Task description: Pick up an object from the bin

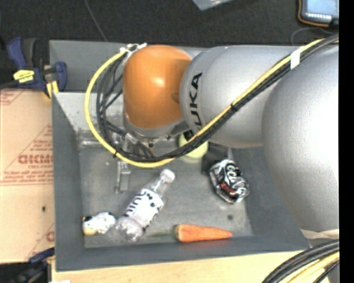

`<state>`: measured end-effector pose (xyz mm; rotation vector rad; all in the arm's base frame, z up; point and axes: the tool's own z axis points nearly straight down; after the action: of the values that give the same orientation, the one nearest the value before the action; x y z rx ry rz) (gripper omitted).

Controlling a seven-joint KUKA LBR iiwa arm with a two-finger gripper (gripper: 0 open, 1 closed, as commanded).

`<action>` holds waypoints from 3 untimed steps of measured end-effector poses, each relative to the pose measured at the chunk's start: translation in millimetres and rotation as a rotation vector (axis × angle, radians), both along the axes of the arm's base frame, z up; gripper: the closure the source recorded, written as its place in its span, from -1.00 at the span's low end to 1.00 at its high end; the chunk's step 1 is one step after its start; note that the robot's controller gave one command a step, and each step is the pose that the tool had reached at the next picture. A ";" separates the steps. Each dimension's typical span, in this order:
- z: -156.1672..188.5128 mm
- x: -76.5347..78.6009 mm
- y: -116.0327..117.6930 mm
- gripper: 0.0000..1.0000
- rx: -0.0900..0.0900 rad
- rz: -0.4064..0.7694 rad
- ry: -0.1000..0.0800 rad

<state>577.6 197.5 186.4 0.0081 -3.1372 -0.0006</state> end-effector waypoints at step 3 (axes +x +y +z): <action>-89.2 1.2 -54.8 -1.00 0.004 0.122 -0.019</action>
Offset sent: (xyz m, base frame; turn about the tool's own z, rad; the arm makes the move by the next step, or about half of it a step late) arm -0.0209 -0.0980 -0.0898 -0.1966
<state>578.9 142.8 97.2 0.2008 -3.1494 -0.0064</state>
